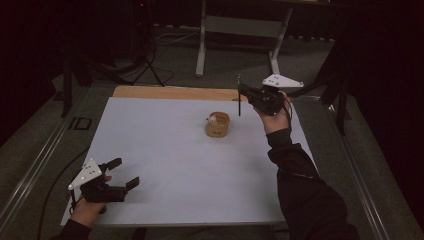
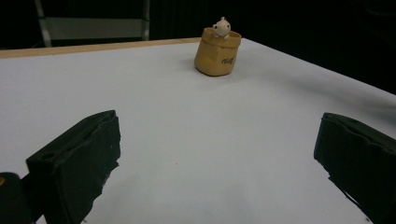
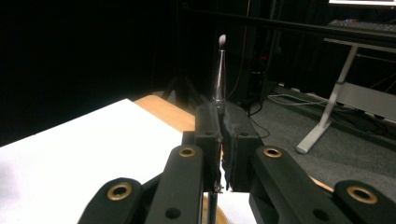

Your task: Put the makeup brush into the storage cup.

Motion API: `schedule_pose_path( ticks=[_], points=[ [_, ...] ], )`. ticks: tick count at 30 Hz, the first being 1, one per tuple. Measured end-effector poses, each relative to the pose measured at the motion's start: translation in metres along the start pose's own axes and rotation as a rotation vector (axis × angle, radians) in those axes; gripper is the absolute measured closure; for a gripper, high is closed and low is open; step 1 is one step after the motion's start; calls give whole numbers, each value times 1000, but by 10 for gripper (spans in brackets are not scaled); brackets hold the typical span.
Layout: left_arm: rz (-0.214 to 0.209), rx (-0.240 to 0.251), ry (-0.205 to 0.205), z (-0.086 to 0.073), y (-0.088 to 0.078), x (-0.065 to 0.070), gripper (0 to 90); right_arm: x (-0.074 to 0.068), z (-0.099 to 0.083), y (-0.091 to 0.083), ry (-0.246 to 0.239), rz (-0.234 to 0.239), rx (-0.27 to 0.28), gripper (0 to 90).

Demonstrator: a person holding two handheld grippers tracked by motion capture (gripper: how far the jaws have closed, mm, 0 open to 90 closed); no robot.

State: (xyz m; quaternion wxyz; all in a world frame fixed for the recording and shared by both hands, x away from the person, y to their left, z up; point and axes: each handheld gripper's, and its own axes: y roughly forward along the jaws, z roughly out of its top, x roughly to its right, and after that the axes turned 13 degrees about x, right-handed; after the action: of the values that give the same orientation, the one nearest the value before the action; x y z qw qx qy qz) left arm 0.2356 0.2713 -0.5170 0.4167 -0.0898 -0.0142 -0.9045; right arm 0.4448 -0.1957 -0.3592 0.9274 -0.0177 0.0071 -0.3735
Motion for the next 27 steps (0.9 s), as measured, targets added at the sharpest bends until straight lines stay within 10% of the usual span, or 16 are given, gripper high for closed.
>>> schedule_pose_path(
  ticks=[27],
  points=[
    [-12, -3, 22, 1, 1, 2, 5, -1, 4, 32, 11, -25, 95, 855]
  ],
)
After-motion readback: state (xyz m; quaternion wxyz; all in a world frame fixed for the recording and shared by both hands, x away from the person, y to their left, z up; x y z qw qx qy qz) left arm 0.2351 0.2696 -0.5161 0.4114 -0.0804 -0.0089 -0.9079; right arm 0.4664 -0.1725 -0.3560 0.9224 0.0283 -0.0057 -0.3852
